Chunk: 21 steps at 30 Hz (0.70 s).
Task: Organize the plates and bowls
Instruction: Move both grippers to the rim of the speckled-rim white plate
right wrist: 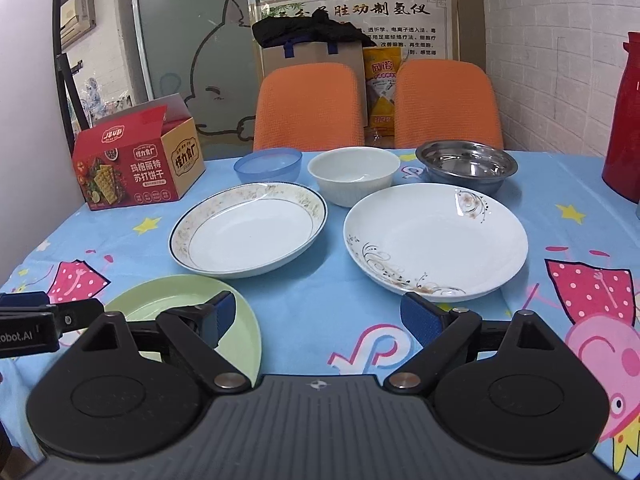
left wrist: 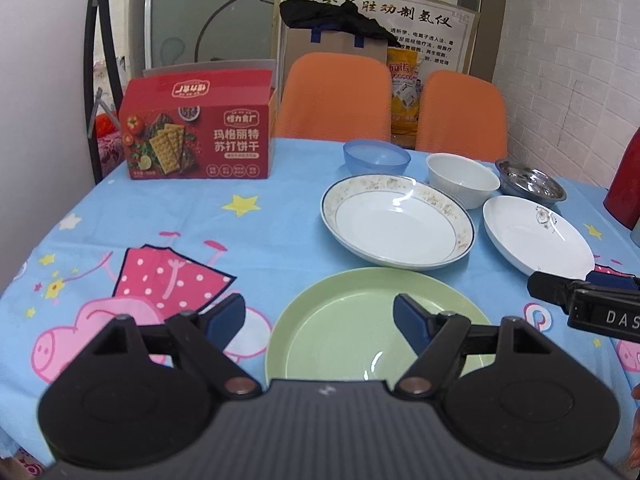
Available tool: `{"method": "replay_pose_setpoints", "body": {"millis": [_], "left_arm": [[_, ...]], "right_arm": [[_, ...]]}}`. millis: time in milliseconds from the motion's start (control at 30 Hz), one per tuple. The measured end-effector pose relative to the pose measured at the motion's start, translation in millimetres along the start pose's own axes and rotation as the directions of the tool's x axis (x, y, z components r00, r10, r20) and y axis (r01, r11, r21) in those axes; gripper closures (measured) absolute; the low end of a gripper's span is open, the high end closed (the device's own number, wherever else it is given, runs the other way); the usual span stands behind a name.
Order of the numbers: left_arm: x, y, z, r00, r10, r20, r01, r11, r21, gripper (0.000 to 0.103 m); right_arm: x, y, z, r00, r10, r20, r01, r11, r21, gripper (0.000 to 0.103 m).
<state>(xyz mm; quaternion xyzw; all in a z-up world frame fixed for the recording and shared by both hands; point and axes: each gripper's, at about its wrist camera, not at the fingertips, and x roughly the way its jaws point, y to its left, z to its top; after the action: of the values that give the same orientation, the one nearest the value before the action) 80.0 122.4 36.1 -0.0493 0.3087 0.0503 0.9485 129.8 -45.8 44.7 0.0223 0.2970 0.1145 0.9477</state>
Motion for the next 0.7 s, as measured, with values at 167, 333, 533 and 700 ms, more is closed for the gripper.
{"method": "replay_pose_setpoints", "body": {"millis": [167,333,533,700], "left_arm": [[11,-5,17,1.0,-0.006,0.017,0.006,1.0,0.008,0.027],[43,-4,44,1.0,-0.012,-0.004,0.012,1.0,0.008,0.027],[86,7,81,1.0,0.007,-0.029,-0.007,1.0,0.005,0.027],[122,15,96,0.998,-0.011,-0.068,0.012,1.0,0.005,0.027]], "right_arm": [[-6,-13,0,1.0,-0.013,0.013,0.013,1.0,-0.003,0.0],[9,-17,10,1.0,0.016,0.004,-0.016,1.0,-0.025,0.0],[58,-1,45,0.997,0.072,0.001,-0.072,0.992,-0.1,0.0],[100,7,63,0.995,0.095,-0.02,-0.096,0.986,-0.136,0.0]]}}
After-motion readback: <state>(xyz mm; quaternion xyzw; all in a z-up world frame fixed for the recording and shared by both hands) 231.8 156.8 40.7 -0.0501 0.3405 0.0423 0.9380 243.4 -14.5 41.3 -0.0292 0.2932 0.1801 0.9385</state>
